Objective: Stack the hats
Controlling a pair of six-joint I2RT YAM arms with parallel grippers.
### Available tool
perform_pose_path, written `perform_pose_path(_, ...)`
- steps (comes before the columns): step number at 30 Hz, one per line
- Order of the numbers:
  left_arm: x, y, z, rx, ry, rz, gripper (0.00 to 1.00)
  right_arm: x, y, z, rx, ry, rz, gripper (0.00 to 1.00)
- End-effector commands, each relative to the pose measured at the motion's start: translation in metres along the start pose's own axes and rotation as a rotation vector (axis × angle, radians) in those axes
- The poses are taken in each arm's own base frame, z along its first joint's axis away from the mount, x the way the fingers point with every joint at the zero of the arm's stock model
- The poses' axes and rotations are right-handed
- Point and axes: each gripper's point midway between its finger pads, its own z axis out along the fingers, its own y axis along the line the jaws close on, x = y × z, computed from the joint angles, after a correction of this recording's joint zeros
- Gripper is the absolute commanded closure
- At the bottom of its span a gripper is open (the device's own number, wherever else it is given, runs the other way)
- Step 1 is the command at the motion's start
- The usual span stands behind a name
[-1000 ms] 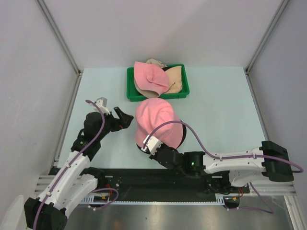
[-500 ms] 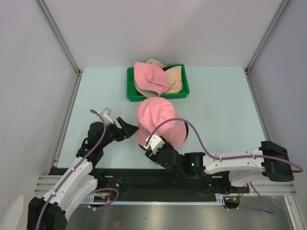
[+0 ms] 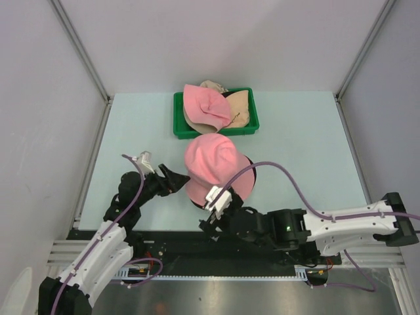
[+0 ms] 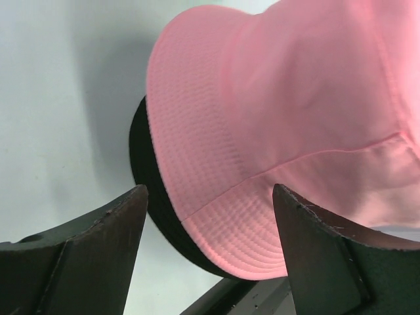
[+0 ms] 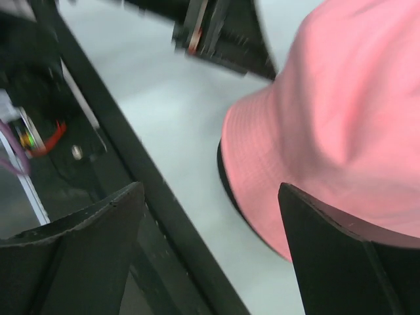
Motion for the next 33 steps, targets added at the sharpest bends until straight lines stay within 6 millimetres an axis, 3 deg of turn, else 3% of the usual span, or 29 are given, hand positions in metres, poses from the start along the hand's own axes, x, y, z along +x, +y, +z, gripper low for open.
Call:
perform_pose_path(1, -0.007, -0.024, -0.002, 0.118, -0.024, 0.036, 0.19, -0.068, -0.041, -0.026, 0.132, -0.153, 0.132, 0.11)
perform_pose_path(2, -0.008, -0.026, -0.003, 0.129, -0.031, 0.041, 0.19, -0.082, -0.052, -0.031, 0.152, -0.182, 0.162, 0.11)
perform_pose_path(3, -0.007, -0.027, -0.004, 0.132, -0.032, 0.044, 0.19, -0.087, -0.075, -0.028, 0.214, -0.193, 0.218, 0.10)
perform_pose_path(5, -0.008, -0.025, -0.006, 0.121, -0.046, 0.051, 0.20, -0.095, -0.100, -0.024, 0.228, -0.213, 0.302, 0.11)
perform_pose_path(6, -0.008, -0.022, -0.006, 0.112, -0.050, 0.052, 0.19, -0.094, -0.135, -0.020, 0.286, -0.229, 0.386, 0.11)
perform_pose_path(7, -0.008, -0.020, -0.006, 0.105, -0.053, 0.055, 0.20, -0.095, -0.141, -0.015, 0.229, -0.231, 0.432, 0.12)
perform_pose_path(10, -0.007, -0.020, -0.005, 0.111, -0.047, 0.057, 0.20, -0.080, -0.181, -0.008, 0.236, -0.248, 0.549, 0.15)
perform_pose_path(12, 0.001, -0.021, -0.004, 0.138, -0.020, 0.037, 0.22, -0.068, -0.186, -0.008, 0.187, -0.254, 0.590, 0.15)
perform_pose_path(13, -0.001, -0.026, -0.004, 0.170, -0.034, 0.041, 0.22, -0.063, -0.200, -0.009, 0.205, -0.267, 0.626, 0.16)
perform_pose_path(18, 0.006, -0.031, -0.005, 0.227, -0.015, 0.028, 0.23, -0.031, -0.210, -0.011, 0.158, -0.261, 0.727, 0.16)
perform_pose_path(19, 0.009, -0.030, -0.004, 0.221, -0.005, 0.020, 0.23, -0.018, -0.210, -0.011, 0.165, -0.246, 0.748, 0.16)
perform_pose_path(23, 0.024, -0.020, -0.005, 0.216, 0.033, -0.011, 0.24, 0.004, -0.216, -0.013, 0.191, -0.236, 0.795, 0.16)
perform_pose_path(33, 0.034, -0.020, -0.012, 0.269, 0.017, -0.110, 0.21, 0.033, -0.216, -0.008, 0.221, -0.194, 0.830, 0.15)
